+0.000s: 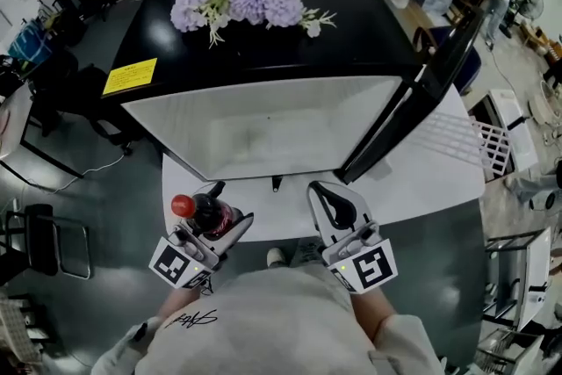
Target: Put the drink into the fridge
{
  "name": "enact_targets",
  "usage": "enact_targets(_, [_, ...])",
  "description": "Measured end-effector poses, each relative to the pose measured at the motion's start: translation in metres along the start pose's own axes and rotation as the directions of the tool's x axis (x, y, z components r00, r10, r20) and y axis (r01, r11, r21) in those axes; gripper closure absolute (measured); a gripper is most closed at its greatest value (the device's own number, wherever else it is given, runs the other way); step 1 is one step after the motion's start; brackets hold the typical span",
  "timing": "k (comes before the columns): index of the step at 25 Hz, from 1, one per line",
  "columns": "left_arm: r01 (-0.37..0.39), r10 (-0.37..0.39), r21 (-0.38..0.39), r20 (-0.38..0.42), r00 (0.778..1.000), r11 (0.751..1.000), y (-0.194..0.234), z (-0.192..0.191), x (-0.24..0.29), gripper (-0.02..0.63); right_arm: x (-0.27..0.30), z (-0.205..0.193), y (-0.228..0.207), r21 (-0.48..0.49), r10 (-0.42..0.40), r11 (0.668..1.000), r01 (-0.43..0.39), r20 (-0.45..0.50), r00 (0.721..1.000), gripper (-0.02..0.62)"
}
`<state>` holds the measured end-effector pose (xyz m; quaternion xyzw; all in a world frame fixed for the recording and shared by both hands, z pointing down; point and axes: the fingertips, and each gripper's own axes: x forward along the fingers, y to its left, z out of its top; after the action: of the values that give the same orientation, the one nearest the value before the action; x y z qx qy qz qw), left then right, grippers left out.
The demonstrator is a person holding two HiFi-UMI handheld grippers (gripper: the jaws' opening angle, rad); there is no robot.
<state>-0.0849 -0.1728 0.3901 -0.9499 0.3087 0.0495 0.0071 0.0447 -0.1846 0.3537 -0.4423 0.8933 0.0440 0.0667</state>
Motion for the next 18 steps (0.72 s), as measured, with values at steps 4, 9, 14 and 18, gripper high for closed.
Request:
enact_targets(4, [-0.003,0.003,0.002,-0.004,1.0,1.0,0.005,-0.006,0.013,0.295,0.001,0.003,-0.008,-0.012,0.003,1.0,-0.003,-0.002,1.0,0.583])
enact_targets(9, [-0.022,0.022,0.005,-0.01,1.0,1.0,0.014,-0.018,0.027,0.295,0.0,-0.001,-0.013,-0.015,0.016,1.0,-0.017,-0.017,1.0,0.583])
enact_targets(14, [-0.035,0.035,-0.005,-0.017,0.999,0.999,0.023,-0.034,0.043,0.295,-0.005,-0.004,-0.023,-0.009,0.007,1.0,-0.007,-0.034,0.999,0.583])
enact_targets(18, [-0.045,0.045,0.001,-0.021,0.999,0.999,0.032,-0.044,0.054,0.295,-0.005,-0.005,-0.027,-0.013,0.009,1.0,-0.01,-0.038,0.999,0.583])
